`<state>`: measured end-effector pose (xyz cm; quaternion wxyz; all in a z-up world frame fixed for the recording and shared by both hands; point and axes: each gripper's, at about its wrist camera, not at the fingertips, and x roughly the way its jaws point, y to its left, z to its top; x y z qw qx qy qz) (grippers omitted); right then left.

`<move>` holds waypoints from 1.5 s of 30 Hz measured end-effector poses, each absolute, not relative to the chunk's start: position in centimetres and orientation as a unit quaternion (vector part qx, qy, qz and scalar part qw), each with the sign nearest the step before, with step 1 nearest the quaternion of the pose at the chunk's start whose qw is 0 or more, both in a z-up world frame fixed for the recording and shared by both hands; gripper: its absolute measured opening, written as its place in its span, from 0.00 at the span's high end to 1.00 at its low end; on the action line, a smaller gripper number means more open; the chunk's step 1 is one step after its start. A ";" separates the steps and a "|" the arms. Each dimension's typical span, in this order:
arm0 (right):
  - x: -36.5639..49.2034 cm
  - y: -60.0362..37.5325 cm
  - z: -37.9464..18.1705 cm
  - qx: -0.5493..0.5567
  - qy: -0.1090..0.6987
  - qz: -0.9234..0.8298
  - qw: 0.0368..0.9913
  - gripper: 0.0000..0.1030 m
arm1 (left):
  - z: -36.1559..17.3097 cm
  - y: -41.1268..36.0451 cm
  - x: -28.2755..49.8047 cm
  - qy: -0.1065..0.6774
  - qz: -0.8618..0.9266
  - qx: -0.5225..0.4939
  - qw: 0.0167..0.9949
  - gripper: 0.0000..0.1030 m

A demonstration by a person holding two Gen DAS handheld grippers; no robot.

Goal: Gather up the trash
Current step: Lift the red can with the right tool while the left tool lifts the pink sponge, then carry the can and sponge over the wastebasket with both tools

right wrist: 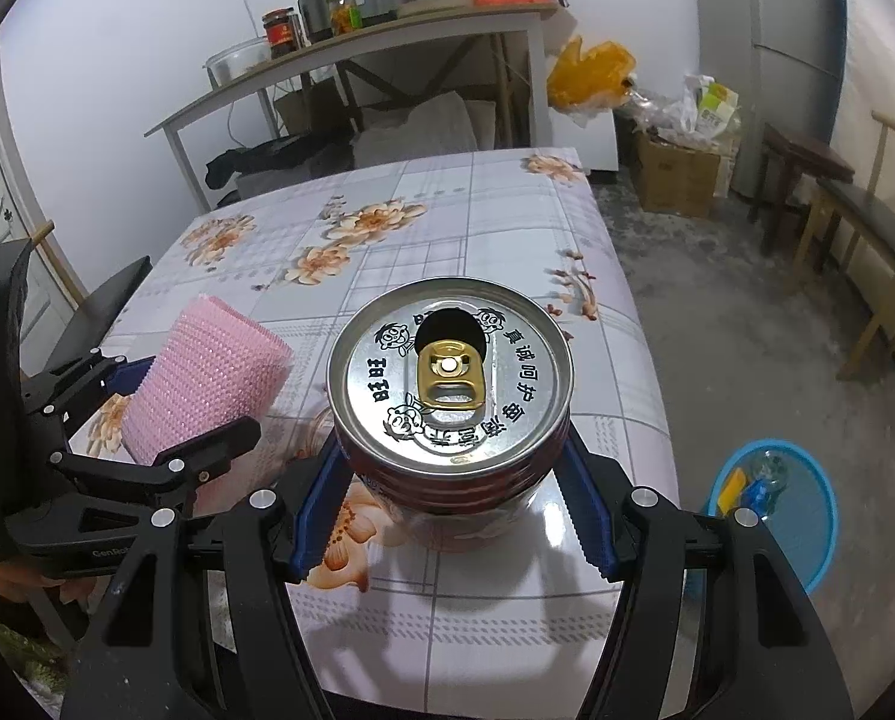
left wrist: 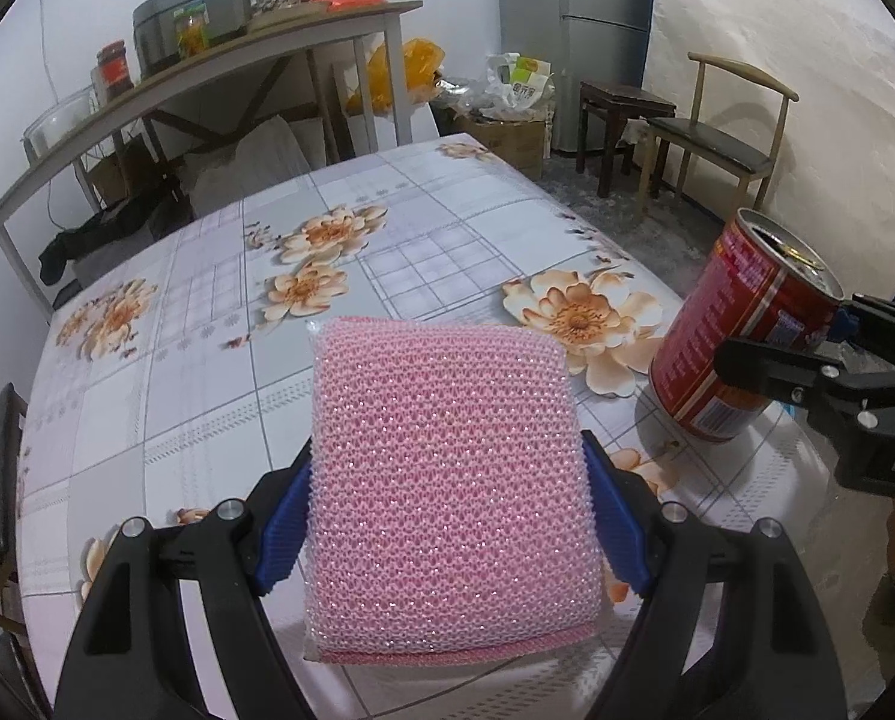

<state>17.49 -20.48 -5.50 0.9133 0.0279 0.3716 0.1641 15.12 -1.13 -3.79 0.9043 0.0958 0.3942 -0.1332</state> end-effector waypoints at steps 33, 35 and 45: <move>12.6 -44.4 -6.8 0.215 0.352 -0.075 0.908 0.40 | 0.7 -22.7 21.0 0.453 -0.403 0.064 0.793 0.23; 13.3 -46.8 -9.6 0.243 0.376 -0.092 0.889 0.40 | -1.1 -26.5 22.6 0.487 -0.414 0.066 0.766 0.23; 20.0 -53.5 -19.2 0.307 0.452 -0.133 0.827 0.39 | -7.9 -38.6 27.1 0.565 -0.430 0.044 0.703 0.20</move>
